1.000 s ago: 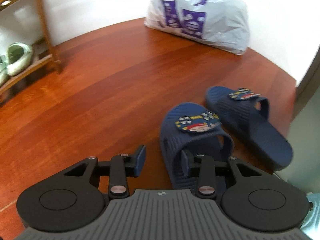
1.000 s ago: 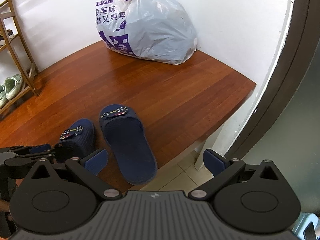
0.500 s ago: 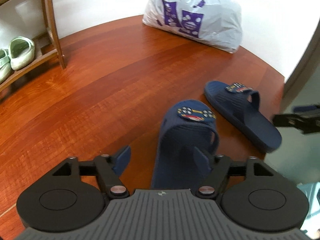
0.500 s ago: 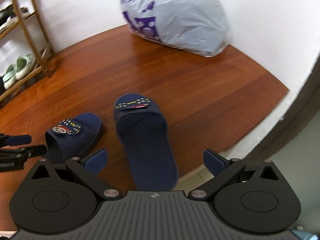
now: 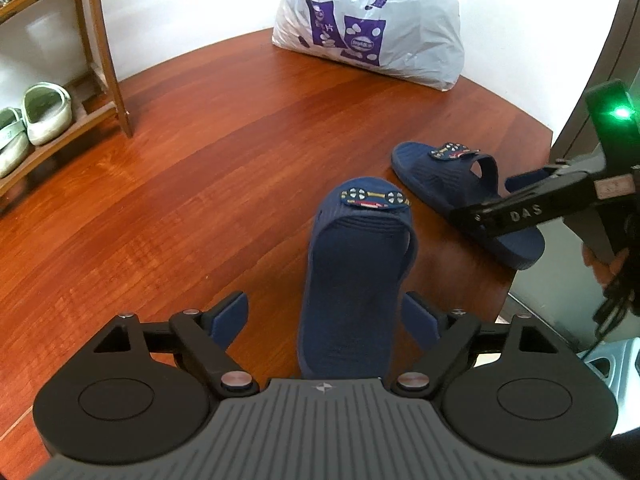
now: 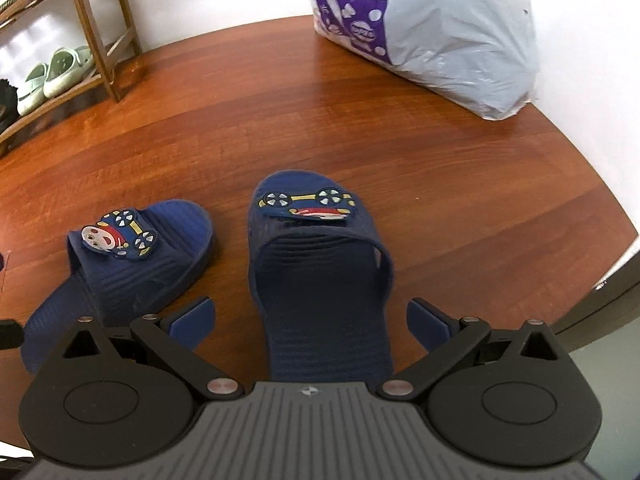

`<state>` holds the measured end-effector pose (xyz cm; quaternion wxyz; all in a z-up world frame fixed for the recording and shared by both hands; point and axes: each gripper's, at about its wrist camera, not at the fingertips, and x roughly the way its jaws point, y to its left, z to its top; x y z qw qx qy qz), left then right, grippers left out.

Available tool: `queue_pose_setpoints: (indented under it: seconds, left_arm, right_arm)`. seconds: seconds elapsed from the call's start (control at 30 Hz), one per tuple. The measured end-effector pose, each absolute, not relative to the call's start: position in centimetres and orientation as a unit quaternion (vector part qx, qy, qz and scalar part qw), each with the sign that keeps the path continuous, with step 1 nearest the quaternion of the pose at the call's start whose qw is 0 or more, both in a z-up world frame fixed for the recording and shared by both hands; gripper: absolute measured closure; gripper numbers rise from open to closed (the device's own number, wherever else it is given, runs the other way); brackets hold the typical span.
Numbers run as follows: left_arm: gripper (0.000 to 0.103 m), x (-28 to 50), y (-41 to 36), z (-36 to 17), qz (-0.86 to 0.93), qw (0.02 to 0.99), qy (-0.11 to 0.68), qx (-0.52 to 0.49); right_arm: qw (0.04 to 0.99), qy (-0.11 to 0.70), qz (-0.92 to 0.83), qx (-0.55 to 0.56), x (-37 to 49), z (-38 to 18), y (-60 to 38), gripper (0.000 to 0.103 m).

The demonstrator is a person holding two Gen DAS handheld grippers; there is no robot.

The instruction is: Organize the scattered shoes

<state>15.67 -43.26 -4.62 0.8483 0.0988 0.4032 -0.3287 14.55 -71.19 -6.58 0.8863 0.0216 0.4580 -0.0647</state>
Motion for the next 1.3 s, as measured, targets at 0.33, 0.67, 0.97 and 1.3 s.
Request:
queue_pose_setpoints:
  seconds: [0.33, 0.67, 0.97, 1.3]
  left_arm:
    - [0.016, 16.4, -42.5, -4.6, -0.319, 0.849, 0.412, 0.081]
    - [0.011, 16.9, -44.2, -5.5, -0.336, 0.84, 0.418, 0.082]
    - [0.009, 17.8, -46.7, -7.1, -0.353, 0.828, 0.426, 0.095]
    - [0.009, 18.7, -48.9, -8.9, -0.367, 0.824, 0.411, 0.132]
  right_arm:
    - [0.891, 0.45, -0.059, 0.004, 15.6, -7.1, -71.1, 0.011]
    - [0.887, 0.456, -0.064, 0.025, 15.1, -7.0, -72.4, 0.023]
    - [0.896, 0.433, -0.086, 0.047, 12.4, -3.3, -72.9, 0.023]
    - [0.896, 0.426, -0.105, 0.076, 8.8, -0.8, -73.0, 0.023]
